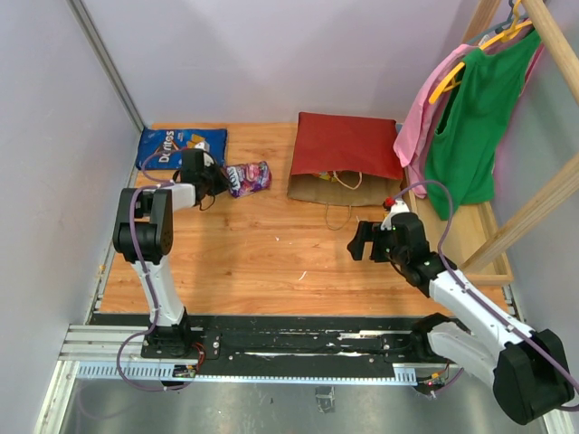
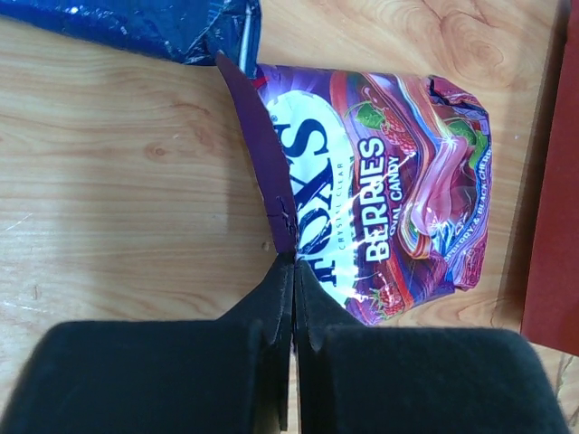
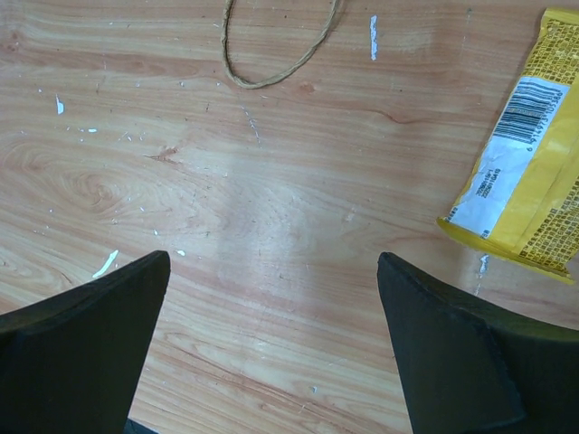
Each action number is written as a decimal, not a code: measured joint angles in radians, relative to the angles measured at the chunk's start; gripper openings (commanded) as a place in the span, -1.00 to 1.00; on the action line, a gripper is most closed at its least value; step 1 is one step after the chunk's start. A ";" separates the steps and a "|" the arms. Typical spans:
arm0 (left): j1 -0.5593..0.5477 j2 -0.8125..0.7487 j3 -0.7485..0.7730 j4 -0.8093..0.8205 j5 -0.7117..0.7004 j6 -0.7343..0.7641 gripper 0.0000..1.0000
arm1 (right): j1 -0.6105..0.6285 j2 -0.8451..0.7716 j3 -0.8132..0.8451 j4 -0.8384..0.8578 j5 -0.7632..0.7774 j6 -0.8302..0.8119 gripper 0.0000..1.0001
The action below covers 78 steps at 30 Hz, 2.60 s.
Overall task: Take the snacks out of the paper bag
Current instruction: Adjust the snack at the center of the board, then take out the snack from the paper bag.
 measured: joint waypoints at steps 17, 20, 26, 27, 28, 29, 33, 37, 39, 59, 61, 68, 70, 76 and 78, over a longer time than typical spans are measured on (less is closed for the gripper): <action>-0.118 0.039 0.267 -0.184 -0.065 0.121 -0.99 | 0.000 0.061 0.003 0.031 -0.026 0.018 0.99; -0.110 0.098 0.355 -0.213 -0.076 0.130 -0.99 | 0.000 0.061 0.003 0.031 -0.026 0.018 0.99; -0.069 0.240 0.553 -0.262 -0.078 0.126 -0.99 | 0.000 0.060 0.003 0.031 -0.026 0.018 0.99; -0.058 0.261 0.582 -0.269 -0.078 0.122 -0.99 | 0.000 0.060 0.003 0.030 -0.026 0.018 0.99; -0.047 0.284 0.610 -0.270 -0.077 0.118 -0.99 | 0.000 0.060 0.003 0.030 -0.026 0.018 0.98; -0.035 0.307 0.640 -0.274 -0.078 0.112 -0.99 | 0.000 0.061 0.003 0.030 -0.026 0.018 0.98; 0.011 0.412 0.772 -0.293 -0.068 0.090 -0.99 | 0.000 0.063 0.008 0.030 -0.026 0.018 0.98; 0.038 0.512 0.922 -0.354 -0.051 0.090 -0.81 | 0.000 0.071 0.019 0.031 -0.026 0.018 0.99; 0.043 0.561 1.014 -0.395 -0.034 0.097 -0.60 | 0.000 0.074 0.020 0.030 -0.026 0.018 0.99; 0.038 0.080 0.591 -0.369 0.034 0.161 0.99 | 0.000 -0.060 -0.012 0.017 -0.020 0.052 1.00; 0.031 -0.071 0.497 -0.312 0.037 0.159 0.99 | 0.000 -0.077 -0.024 0.018 -0.008 0.060 0.97; -0.106 -0.562 0.125 -0.048 0.037 0.146 0.99 | 0.043 -0.122 -0.037 0.023 0.051 0.068 0.87; -0.163 -0.636 0.023 -0.001 0.044 0.142 0.99 | 0.083 -0.162 -0.037 0.016 0.093 0.059 0.86; -0.303 -0.684 -0.240 0.069 0.048 0.099 0.99 | 0.148 -0.273 0.005 -0.042 0.268 -0.049 0.77; -0.360 -0.674 -0.294 0.074 0.040 0.080 0.99 | 0.151 -0.276 0.037 -0.056 0.310 -0.087 0.76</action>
